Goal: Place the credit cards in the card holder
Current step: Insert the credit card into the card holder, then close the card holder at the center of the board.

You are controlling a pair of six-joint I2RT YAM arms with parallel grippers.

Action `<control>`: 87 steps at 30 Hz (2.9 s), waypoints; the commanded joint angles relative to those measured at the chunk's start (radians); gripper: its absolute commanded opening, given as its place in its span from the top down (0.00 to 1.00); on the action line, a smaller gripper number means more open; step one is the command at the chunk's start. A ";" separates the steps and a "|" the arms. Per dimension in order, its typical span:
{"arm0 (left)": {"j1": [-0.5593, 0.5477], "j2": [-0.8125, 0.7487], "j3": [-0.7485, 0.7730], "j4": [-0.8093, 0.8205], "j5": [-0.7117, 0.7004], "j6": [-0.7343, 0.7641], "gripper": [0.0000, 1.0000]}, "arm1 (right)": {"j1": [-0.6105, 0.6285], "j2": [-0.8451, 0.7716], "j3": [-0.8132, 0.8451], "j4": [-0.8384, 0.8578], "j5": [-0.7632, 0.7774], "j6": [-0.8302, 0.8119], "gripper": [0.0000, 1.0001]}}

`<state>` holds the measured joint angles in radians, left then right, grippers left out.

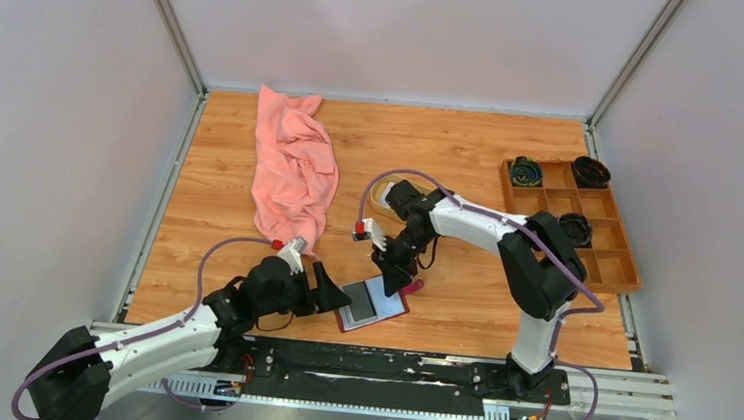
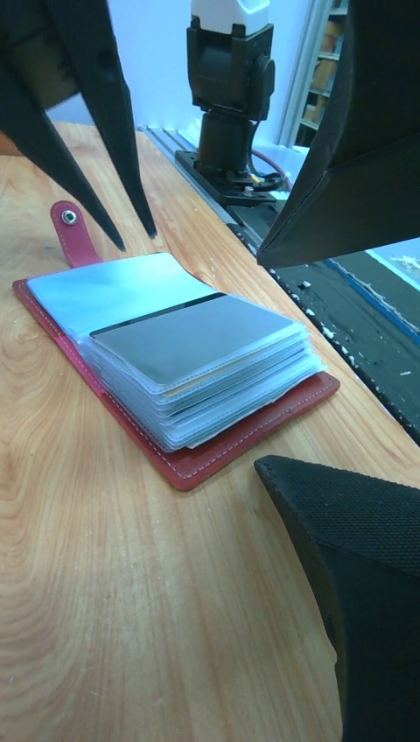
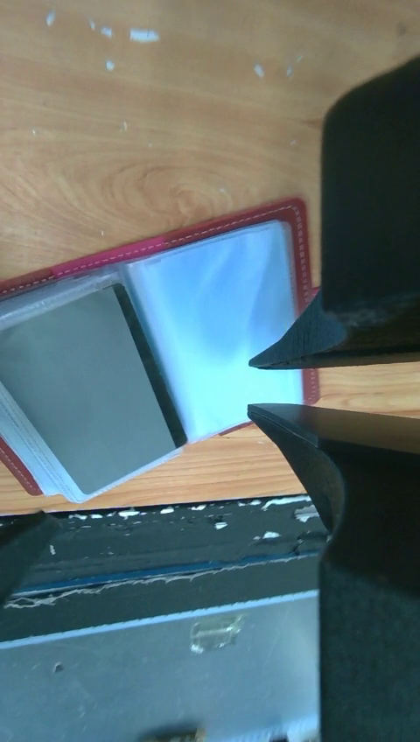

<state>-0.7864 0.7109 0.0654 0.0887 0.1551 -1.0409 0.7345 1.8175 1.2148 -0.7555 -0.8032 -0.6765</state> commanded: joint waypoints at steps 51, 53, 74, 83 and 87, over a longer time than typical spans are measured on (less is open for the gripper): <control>0.003 -0.018 -0.115 -0.037 0.008 -0.073 0.24 | -0.185 0.085 0.027 -0.205 0.006 0.014 0.91; 0.002 -0.019 -0.116 -0.036 0.010 -0.074 0.24 | -0.186 0.061 0.033 -0.205 -0.024 0.009 0.96; 0.002 -0.029 -0.108 0.032 0.008 -0.139 0.24 | -0.170 0.000 0.042 -0.233 -0.230 -0.037 1.00; 0.002 0.003 -0.085 0.096 -0.004 -0.140 0.24 | -0.162 -0.010 0.067 -0.220 -0.297 0.004 1.00; 0.003 0.065 -0.070 0.159 -0.005 -0.135 0.25 | -0.162 -0.015 0.077 -0.206 -0.332 0.030 1.00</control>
<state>-0.7868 0.7219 0.0181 0.1749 0.1703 -1.1812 0.5617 1.8347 1.2640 -0.9604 -1.0664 -0.6716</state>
